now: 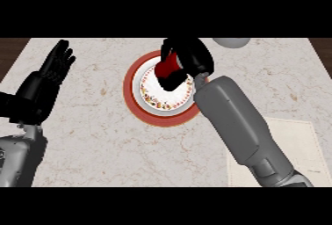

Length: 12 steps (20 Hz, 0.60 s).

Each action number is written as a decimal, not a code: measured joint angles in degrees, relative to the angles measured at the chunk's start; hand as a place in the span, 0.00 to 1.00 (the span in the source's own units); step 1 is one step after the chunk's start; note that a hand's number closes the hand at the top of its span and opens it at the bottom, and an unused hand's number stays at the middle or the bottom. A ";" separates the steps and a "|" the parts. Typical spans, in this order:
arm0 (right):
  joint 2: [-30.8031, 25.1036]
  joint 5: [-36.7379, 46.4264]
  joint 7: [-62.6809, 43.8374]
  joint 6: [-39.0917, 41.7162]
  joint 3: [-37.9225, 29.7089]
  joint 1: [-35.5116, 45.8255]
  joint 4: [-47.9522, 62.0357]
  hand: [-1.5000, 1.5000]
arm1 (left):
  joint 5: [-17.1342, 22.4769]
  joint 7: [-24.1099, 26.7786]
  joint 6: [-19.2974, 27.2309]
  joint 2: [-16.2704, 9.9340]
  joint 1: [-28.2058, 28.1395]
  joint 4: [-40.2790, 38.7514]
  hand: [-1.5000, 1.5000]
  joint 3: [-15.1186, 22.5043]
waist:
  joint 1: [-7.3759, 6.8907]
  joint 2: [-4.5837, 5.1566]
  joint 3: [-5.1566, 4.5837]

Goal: Pick the can from the placemat and place it in the plate

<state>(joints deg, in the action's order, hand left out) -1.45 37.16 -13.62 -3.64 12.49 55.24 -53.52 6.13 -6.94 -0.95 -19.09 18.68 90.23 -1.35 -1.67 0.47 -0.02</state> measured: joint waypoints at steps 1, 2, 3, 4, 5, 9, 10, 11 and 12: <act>0.32 0.09 0.91 -1.39 0.30 1.04 2.91 1.00 | 0.00 0.33 -0.23 0.16 0.02 -0.37 0.50 -0.04 | -0.07 0.02 0.00; 0.55 -0.52 0.75 -2.99 1.49 1.87 5.10 1.00 | -0.51 1.05 -0.13 0.67 -0.80 -0.16 0.50 0.44 | -0.30 0.04 0.00; 0.75 -0.98 0.61 -4.15 2.70 3.02 7.38 1.00 | -0.51 1.15 -0.21 0.70 -0.69 -0.33 0.50 0.24 | -0.49 0.07 0.00; 0.90 -1.15 1.07 -5.00 3.38 4.00 10.00 1.00 | -0.52 0.92 -0.24 0.70 -0.89 0.18 0.50 0.23 | -0.74 0.10 0.00; 1.02 -1.77 1.83 -5.32 3.84 4.72 12.45 1.00 | -0.33 0.47 -0.47 0.53 -0.36 0.30 0.50 0.03 | -0.90 0.16 0.00; 1.28 -7.17 1.70 -9.48 4.40 7.14 19.70 0.00 | -0.91 0.37 -0.69 1.34 0.46 0.08 0.50 0.99 | -2.18 0.51 0.01; 1.33 -8.67 2.20 -10.16 4.97 7.22 20.96 0.00 | -1.31 1.43 -0.67 1.72 0.64 -1.00 0.50 1.14 | -2.25 0.58 0.01; 1.35 -10.12 2.88 -10.78 5.18 7.40 22.35 0.00 | -1.11 1.36 -0.83 1.71 0.77 -0.87 0.50 0.98 | -2.57 0.65 0.01; 1.38 -11.76 3.93 -10.74 5.16 7.67 23.32 0.00 | -1.43 1.70 -0.85 1.92 0.53 -0.97 0.50 1.27 | -2.67 0.69 0.02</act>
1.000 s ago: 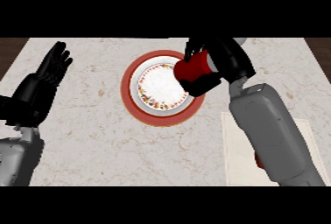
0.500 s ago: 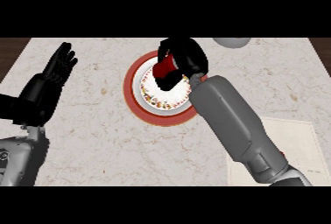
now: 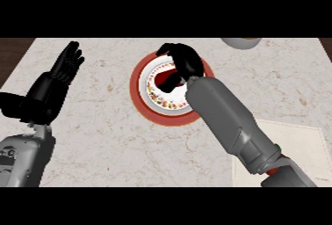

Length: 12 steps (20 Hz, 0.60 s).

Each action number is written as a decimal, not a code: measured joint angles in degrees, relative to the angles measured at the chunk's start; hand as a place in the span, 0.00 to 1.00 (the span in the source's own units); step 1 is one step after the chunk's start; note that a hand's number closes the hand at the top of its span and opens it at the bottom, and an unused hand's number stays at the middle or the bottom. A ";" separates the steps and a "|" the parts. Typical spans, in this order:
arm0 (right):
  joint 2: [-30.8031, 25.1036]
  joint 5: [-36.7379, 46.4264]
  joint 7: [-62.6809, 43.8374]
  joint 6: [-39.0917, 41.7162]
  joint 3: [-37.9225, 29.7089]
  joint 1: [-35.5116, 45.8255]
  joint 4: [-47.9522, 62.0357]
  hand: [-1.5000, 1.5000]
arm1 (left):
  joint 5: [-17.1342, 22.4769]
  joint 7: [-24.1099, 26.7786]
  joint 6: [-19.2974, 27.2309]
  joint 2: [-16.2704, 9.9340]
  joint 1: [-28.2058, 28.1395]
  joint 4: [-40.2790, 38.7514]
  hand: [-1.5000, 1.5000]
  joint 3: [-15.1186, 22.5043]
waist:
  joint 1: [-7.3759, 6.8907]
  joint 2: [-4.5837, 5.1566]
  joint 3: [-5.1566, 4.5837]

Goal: Pick the can from the placemat and place it in the plate

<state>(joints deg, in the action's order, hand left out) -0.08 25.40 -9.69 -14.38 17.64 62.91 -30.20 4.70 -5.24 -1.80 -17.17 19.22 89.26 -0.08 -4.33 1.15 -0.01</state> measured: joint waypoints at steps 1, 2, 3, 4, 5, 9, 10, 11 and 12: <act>0.01 -1.54 0.91 -0.25 0.02 0.31 1.00 0.00 | 0.13 0.13 -0.38 -0.14 0.02 -0.05 0.50 -0.07 | -0.31 0.08 0.00; 0.03 -3.28 1.84 -0.51 0.40 0.32 1.41 0.00 | -0.16 -0.25 -0.12 0.27 0.37 0.02 0.50 0.33 | -0.46 0.09 0.01; 0.04 -4.91 3.24 -0.95 0.46 0.00 1.80 0.00 | -0.02 -0.07 -0.45 0.09 0.38 -0.20 0.50 0.11 | -0.60 0.12 0.01; 0.04 -6.49 4.10 -1.34 0.31 0.33 2.34 0.00 | -0.08 -0.05 -0.49 0.40 0.51 -0.05 0.50 0.44 | -0.93 0.22 0.02; 0.06 -7.88 5.19 -1.74 0.02 0.63 2.70 0.00 | 0.32 -0.18 -0.84 0.11 0.48 -0.03 0.50 0.01 | -0.89 0.19 0.02; 0.07 -13.54 9.22 -5.70 -1.59 1.51 2.89 0.00 | -0.30 -0.53 -0.57 0.65 1.09 0.14 0.50 0.58 | -1.19 0.29 0.05; 0.07 -15.06 10.15 -6.63 -2.00 1.63 2.74 0.00 | -0.14 -0.83 -0.61 0.47 1.34 0.16 0.50 0.24 | -1.13 0.23 0.05; 0.07 -16.70 11.45 -7.42 -2.81 1.51 2.51 0.00 | -0.21 -0.66 -0.38 0.80 1.06 0.25 0.50 0.28 | -1.06 0.21 0.05; 0.07 -18.36 12.68 -7.67 -3.65 1.50 2.59 0.00 | -0.26 -1.11 -0.40 0.71 1.19 0.40 0.50 0.30 | -0.92 0.18 0.05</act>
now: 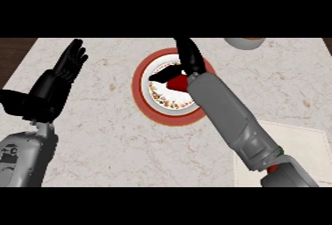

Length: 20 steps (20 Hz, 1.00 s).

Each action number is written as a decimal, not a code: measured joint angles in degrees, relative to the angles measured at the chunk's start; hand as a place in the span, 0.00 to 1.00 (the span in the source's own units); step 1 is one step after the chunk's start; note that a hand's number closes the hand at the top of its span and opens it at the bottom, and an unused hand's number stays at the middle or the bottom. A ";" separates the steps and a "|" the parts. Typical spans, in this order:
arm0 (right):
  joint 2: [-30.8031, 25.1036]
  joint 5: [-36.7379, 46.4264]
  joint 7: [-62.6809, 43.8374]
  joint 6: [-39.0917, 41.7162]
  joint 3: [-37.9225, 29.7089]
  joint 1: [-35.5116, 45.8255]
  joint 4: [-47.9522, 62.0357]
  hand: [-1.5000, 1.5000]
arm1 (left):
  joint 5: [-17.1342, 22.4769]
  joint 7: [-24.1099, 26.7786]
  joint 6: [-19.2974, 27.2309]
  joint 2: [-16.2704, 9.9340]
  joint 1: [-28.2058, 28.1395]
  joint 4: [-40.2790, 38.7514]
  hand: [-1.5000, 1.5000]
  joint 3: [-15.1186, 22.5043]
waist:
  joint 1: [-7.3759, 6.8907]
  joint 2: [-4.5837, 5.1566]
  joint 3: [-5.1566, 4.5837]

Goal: Pick the can from the placemat and place it in the plate

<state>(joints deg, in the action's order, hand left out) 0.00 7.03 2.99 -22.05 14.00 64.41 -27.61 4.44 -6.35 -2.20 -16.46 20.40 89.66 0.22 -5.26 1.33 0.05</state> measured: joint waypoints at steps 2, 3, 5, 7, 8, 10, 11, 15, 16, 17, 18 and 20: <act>0.01 -3.12 2.03 0.31 -1.90 0.41 0.27 0.00 | -0.19 -0.56 0.24 -0.10 0.05 0.45 0.50 -0.20 | 0.51 -0.13 0.00; 0.00 -4.61 3.22 0.14 -2.48 0.29 0.31 0.00 | -0.12 -0.30 0.14 -0.21 0.16 -0.17 0.50 -0.58 | 0.82 -0.17 0.00; 0.00 -6.50 4.80 -0.23 -4.47 0.93 1.29 0.00 | -0.41 -0.22 0.55 0.17 -1.29 0.87 0.50 -0.50 | 1.42 -0.36 -0.01; -0.43 -7.99 5.73 0.41 -6.27 0.73 1.55 0.00 | -0.53 0.47 0.52 -0.08 -1.77 0.28 0.50 -1.25 | 2.39 -0.57 -0.03; -1.08 -8.66 6.83 1.06 -7.32 0.31 1.93 0.00 | -0.38 0.80 0.19 -0.29 -2.84 0.93 0.50 -1.47 | 2.62 -0.65 -0.03; -3.08 -9.93 8.96 3.12 -9.26 -0.65 2.44 0.00 | -0.38 0.74 0.14 -0.40 -4.08 1.69 0.50 -1.84 | 3.09 -0.75 -0.02; -4.00 -10.45 9.31 4.08 -9.92 -1.31 1.98 0.00 | -0.04 0.49 -0.05 -0.81 -3.81 1.42 0.50 -2.59 | 3.52 -0.85 -0.03; -8.10 -12.21 12.47 8.81 -12.81 -3.14 2.28 0.00 | -0.54 -0.17 0.29 -0.42 -4.27 2.45 0.50 -2.71 | 4.10 -0.99 -0.03; -8.98 -12.42 13.62 10.02 -13.24 -4.21 2.30 0.00 | -0.23 0.39 -0.31 -0.74 -4.81 2.35 0.50 -3.18 | 4.19 -1.02 -0.03; -10.11 -12.62 14.45 11.38 -13.71 -4.67 2.30 0.00 | -0.06 0.09 -0.48 -1.01 -4.29 1.98 0.50 -3.67 | 4.31 -1.01 -0.03; -11.38 -12.64 15.85 13.02 -14.03 -5.44 2.73 0.00 | -0.26 -0.18 -0.31 -0.79 -4.23 2.08 0.50 -3.56 | 4.31 -1.00 -0.03; -13.60 -12.63 16.81 15.52 -14.53 -6.22 2.70 0.00 | 0.06 -0.75 -0.84 -1.27 -3.83 1.96 0.50 -4.24 | 4.46 -1.05 -0.03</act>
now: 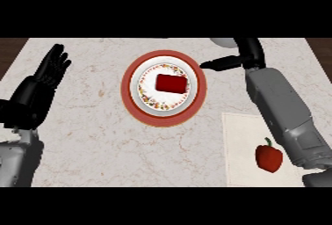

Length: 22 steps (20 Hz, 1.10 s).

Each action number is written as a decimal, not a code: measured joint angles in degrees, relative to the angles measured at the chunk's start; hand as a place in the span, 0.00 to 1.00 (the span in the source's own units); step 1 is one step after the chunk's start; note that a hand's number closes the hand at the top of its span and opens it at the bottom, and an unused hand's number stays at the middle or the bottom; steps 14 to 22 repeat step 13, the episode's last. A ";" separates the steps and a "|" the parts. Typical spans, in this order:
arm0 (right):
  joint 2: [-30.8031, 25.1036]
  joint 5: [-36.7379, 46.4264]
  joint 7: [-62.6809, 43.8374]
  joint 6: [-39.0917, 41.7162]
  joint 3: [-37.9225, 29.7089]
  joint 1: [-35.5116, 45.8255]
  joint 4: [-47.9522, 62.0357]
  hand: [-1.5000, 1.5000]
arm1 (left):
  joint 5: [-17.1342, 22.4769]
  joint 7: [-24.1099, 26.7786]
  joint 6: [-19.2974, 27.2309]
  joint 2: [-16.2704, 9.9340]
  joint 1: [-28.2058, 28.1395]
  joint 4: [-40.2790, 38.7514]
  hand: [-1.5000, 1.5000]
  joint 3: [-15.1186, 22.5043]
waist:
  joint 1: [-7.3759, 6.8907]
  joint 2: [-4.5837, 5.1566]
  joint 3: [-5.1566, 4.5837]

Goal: Pick the can from the placemat and place it in the plate

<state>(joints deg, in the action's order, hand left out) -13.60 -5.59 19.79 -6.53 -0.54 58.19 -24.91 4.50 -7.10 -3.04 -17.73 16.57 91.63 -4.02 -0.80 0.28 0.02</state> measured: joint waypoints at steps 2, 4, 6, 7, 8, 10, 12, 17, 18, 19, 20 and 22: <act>-2.59 -0.11 1.32 2.92 -0.53 -1.69 -0.05 0.00 | 0.05 -0.71 0.10 0.23 -0.16 0.70 0.50 -0.10 | 0.13 -0.05 0.01; -4.89 -0.09 2.59 5.37 -1.14 -2.84 0.15 0.00 | -0.30 -0.41 0.08 0.56 -0.11 0.31 0.50 -0.08 | 0.19 -0.05 0.00; -6.87 0.13 3.21 7.51 -1.70 -2.96 0.88 0.00 | -0.29 -0.71 -0.15 0.47 -0.15 0.86 0.50 -0.43 | 0.11 -0.03 0.01; -7.42 0.42 4.09 8.25 -1.84 -3.35 1.35 0.00 | -0.09 -0.60 -0.62 0.10 0.15 0.40 0.50 -0.95 | 0.08 -0.02 0.00; -7.81 0.74 4.70 8.77 -1.95 -3.72 1.77 0.00 | -0.36 -0.62 -0.63 0.31 0.17 0.60 0.50 -0.77 | 0.06 -0.02 0.00; -9.63 0.84 5.21 10.90 -2.44 -4.35 1.73 0.00 | -0.96 -0.65 -0.46 0.89 -0.15 0.95 0.50 -0.37 | 0.12 -0.05 0.01; -10.40 1.33 6.29 11.51 -2.68 -5.37 1.32 0.00 | -1.14 -0.74 -0.66 1.23 -0.26 0.90 0.50 -0.33 | 0.18 -0.07 0.01; -10.98 1.71 6.96 11.62 -2.81 -5.55 1.58 0.00 | -1.74 -0.15 -0.39 1.68 -0.46 0.59 0.50 -0.06 | 0.16 -0.05 0.01; -10.98 1.71 6.96 11.62 -2.81 -5.55 1.58 0.00 | -1.74 -0.15 -0.39 1.68 -0.46 0.59 0.50 -0.06 | 0.16 -0.05 0.01; -10.98 1.71 6.96 11.62 -2.81 -5.55 1.58 0.00 | -1.74 -0.15 -0.39 1.68 -0.46 0.59 0.50 -0.06 | 0.16 -0.05 0.01; -10.98 1.71 6.96 11.62 -2.81 -5.55 1.58 0.00 | -1.74 -0.15 -0.39 1.68 -0.46 0.59 0.50 -0.06 | 0.16 -0.05 0.01; -10.98 1.71 6.96 11.62 -2.81 -5.55 1.58 0.00 | -1.74 -0.15 -0.39 1.68 -0.46 0.59 0.50 -0.06 | 0.16 -0.05 0.01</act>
